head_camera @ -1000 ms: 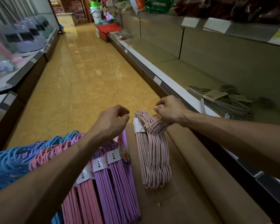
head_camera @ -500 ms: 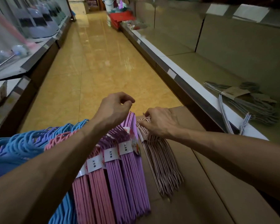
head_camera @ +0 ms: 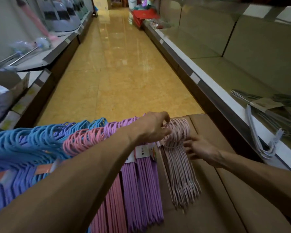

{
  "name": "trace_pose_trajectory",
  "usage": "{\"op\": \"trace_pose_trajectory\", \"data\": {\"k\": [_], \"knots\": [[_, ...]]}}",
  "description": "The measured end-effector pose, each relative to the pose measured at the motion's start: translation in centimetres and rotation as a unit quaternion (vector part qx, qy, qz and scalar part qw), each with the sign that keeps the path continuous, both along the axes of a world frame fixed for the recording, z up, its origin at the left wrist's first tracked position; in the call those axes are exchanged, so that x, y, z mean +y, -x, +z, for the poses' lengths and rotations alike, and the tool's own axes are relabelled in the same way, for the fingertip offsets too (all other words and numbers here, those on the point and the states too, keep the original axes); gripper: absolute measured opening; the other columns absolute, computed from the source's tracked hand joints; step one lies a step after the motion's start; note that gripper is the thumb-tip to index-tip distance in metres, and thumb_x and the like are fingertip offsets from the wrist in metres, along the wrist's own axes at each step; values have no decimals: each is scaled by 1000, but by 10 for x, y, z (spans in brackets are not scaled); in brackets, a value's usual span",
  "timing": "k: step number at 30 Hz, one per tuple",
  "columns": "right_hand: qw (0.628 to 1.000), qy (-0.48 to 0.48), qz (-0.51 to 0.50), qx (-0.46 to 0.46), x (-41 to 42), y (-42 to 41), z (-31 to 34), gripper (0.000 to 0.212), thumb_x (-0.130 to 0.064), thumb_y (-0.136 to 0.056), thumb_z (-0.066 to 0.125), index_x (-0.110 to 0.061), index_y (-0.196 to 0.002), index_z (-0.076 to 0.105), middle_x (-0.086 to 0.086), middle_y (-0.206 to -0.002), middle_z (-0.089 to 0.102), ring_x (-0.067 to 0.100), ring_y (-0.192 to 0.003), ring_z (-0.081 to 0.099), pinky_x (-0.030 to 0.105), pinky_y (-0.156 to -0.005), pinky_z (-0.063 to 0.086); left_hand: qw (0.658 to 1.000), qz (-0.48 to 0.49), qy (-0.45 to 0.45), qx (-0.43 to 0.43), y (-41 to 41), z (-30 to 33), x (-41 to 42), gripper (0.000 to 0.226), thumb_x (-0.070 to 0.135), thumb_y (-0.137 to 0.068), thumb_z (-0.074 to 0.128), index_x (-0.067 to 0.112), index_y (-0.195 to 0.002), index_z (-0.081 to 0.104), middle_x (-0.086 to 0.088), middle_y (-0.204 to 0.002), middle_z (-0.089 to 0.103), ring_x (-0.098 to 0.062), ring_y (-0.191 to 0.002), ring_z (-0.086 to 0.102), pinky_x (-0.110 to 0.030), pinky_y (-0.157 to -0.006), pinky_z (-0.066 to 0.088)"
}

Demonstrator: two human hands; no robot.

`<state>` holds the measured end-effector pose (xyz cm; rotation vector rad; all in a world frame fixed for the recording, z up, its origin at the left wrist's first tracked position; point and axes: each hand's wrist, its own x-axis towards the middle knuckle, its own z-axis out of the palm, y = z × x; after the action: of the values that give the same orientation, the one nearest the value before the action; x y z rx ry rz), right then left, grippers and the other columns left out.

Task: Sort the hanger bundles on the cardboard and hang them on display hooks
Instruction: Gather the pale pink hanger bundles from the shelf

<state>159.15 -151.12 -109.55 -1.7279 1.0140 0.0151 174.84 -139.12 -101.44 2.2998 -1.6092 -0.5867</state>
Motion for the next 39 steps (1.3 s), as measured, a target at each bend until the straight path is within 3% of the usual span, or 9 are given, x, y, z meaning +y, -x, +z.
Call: {"op": "trace_pose_trajectory", "data": {"k": [3, 6, 8, 13, 20, 24, 28, 32, 39], "knots": [[999, -30, 19, 31, 14, 3, -9, 50, -12, -101, 49, -30, -147, 40, -8, -95, 62, 10, -84, 62, 26, -62, 48, 1000, 3, 16, -16, 0, -4, -6, 44, 36, -96, 58, 13, -133, 49, -12, -131, 58, -25, -112, 56, -38, -95, 50], [994, -99, 29, 26, 17, 0, -13, 67, -19, -96, 60, -40, -151, 30, -10, -100, 56, 10, -90, 55, 37, -81, 45, 999, -8, 32, -10, 2, -7, -11, 54, 35, -94, 61, 17, -141, 41, -11, -138, 51, -25, -117, 54, -37, -95, 49], [992, -113, 45, 13, 21, -2, -12, 65, -24, -95, 61, -44, -149, 31, -11, -105, 56, 9, -93, 53, 37, -82, 43, 999, -25, 27, -21, 3, -9, -11, 55, 35, -93, 62, 20, -142, 41, -10, -137, 52, -25, -117, 54, -36, -94, 49], [993, -105, 43, -14, 22, -6, -11, 49, -20, -105, 46, -35, -150, 35, -12, -99, 59, 7, -82, 57, 18, -47, 48, 998, -34, 26, -37, -5, -10, -11, 47, 36, -92, 65, 19, -135, 51, -7, -131, 58, -23, -111, 58, -29, -84, 48], [990, -123, 54, -40, 25, -23, -13, 44, -19, -107, 41, -33, -148, 40, -6, -105, 64, 7, -86, 58, 13, -40, 47, 999, 24, 25, -19, -26, -8, -1, 41, 49, -94, 56, 23, -126, 58, -7, -129, 63, -24, -105, 63, -42, -89, 56], [992, -108, 46, -53, 29, -27, -16, 43, -22, -107, 40, -33, -149, 40, 2, -127, 63, 7, -96, 61, 16, -59, 51, 997, 11, 8, -82, -21, -13, -1, 43, 49, -95, 52, 24, -131, 54, -6, -133, 59, -24, -112, 59, -46, -97, 49], [996, -46, 72, -33, 24, -24, -14, 46, -30, -106, 44, -33, -151, 38, 7, -139, 57, 22, -118, 59, 37, -94, 54, 997, 6, -7, -71, -20, -12, -5, 42, 47, -96, 52, 25, -132, 51, -7, -131, 59, -23, -107, 60, -45, -94, 52], [991, 71, 112, 23, 3, -12, 6, 48, -36, -103, 49, -19, -148, 43, 8, -138, 56, 19, -109, 59, 35, -83, 54, 999, 13, 27, -27, -20, -6, -6, 41, 44, -98, 51, 21, -133, 53, -10, -130, 61, -23, -108, 61, -37, -91, 53], [967, 227, 118, -21, -38, 47, 56, 29, -23, -103, 51, -11, -125, 65, 1, -117, 67, 12, -105, 62, 33, -93, 54, 987, 4, 159, 4, 0, 10, -23, 18, 31, -97, 56, 33, -113, 64, 9, -111, 68, -7, -105, 61, -28, -89, 48]]}}
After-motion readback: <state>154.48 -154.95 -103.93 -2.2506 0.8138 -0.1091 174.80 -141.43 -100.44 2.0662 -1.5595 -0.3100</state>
